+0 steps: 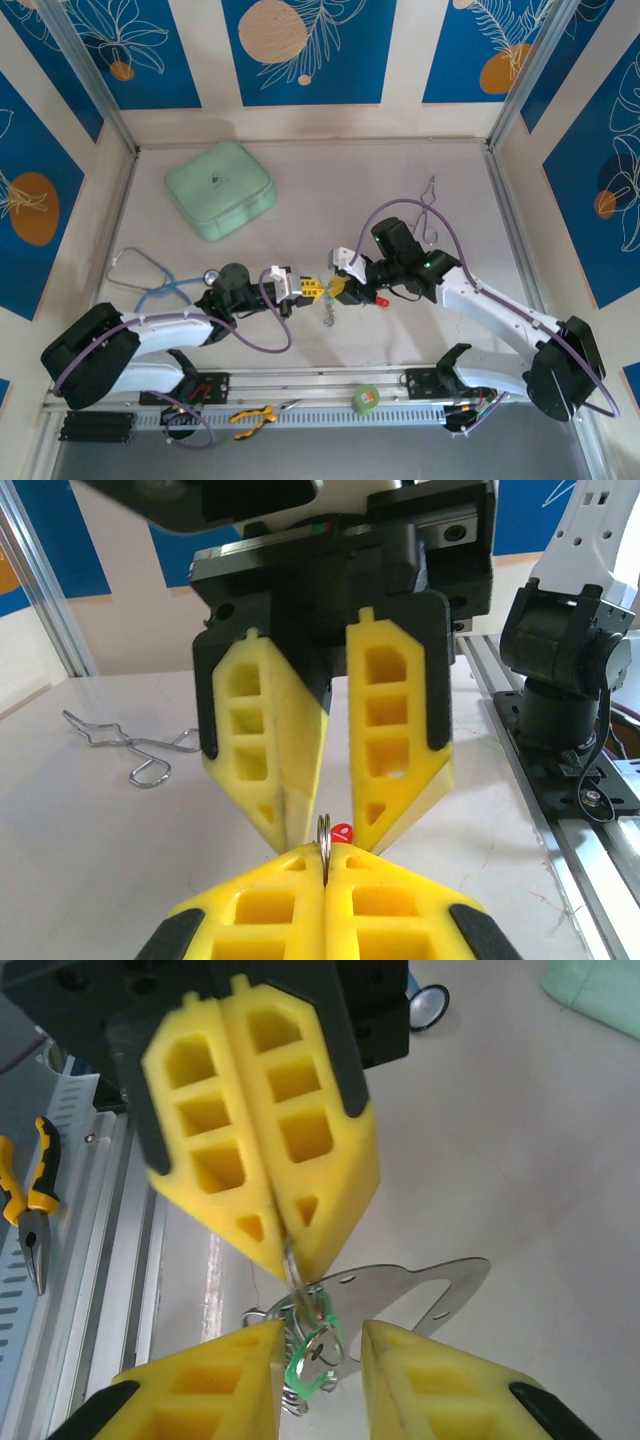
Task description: Put the keys on the keyring
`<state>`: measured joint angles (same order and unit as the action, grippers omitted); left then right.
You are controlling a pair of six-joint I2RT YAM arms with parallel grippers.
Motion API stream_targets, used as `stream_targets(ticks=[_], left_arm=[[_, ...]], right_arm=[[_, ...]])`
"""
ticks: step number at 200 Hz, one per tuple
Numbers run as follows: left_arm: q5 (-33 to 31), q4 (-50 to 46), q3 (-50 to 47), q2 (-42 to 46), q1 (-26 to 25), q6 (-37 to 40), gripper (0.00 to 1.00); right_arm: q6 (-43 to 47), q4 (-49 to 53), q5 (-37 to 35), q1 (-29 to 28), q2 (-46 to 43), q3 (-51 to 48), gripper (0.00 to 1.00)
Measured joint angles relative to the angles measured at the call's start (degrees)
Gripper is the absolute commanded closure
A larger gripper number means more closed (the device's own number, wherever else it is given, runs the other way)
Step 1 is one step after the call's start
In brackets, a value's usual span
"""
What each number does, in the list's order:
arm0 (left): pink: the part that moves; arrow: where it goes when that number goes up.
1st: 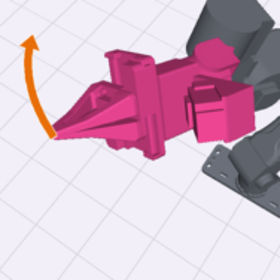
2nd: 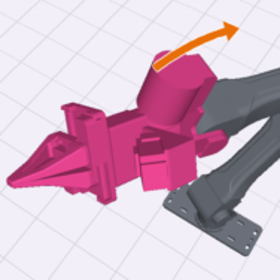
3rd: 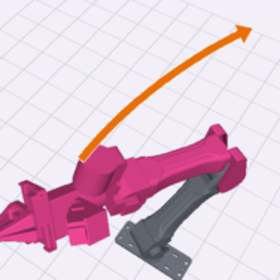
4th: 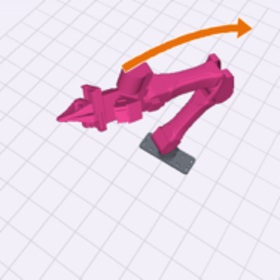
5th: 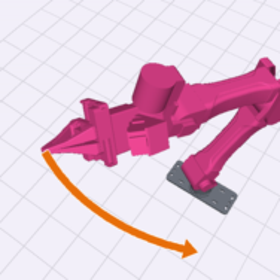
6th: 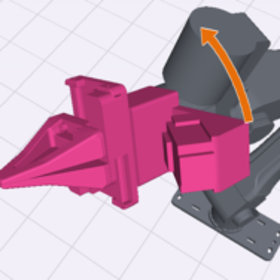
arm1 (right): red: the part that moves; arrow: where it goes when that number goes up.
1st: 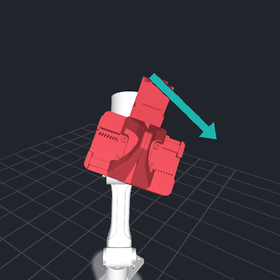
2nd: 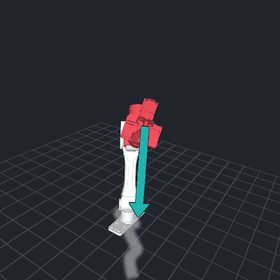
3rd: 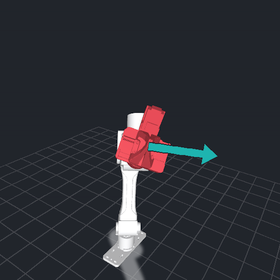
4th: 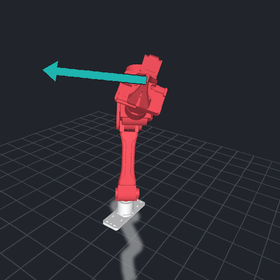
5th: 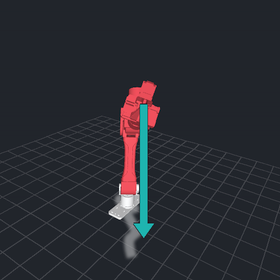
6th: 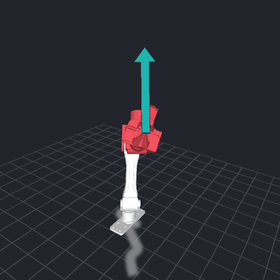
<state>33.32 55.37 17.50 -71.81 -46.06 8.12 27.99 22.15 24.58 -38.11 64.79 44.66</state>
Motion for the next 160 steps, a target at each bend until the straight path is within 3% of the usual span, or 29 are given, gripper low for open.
stream_targets(ticks=[61, 92, 98, 119, 160], left_arm=[[0.11, 1.46, 0.0, -0.02, 0.0, -0.39, 1.0], [0.09, 1.51, -0.02, -0.02, 0.02, -0.61, 1.0], [0.07, 1.49, -0.02, -0.02, 0.02, -0.66, 0.95], [-0.44, 1.29, -0.02, -0.02, 0.02, -0.83, 0.83], [-1.01, -6.23, 0.42, 1.68, 0.0, 1.95, 0.85]], right_arm=[[-0.02, -2.47, 1.42, 0.0, -0.5, -0.33, 0.8], [-0.02, -3.3, 1.55, 0.0, -0.48, -0.33, 0.97], [0.15, -3.28, 1.6, 0.0, -0.48, -0.33, 1.0], [0.52, -2.84, 1.51, -0.02, -0.46, -0.26, 1.0], [4.13, 4.15, -2.49, -1.79, 1.36, 3.37, 1.0]])
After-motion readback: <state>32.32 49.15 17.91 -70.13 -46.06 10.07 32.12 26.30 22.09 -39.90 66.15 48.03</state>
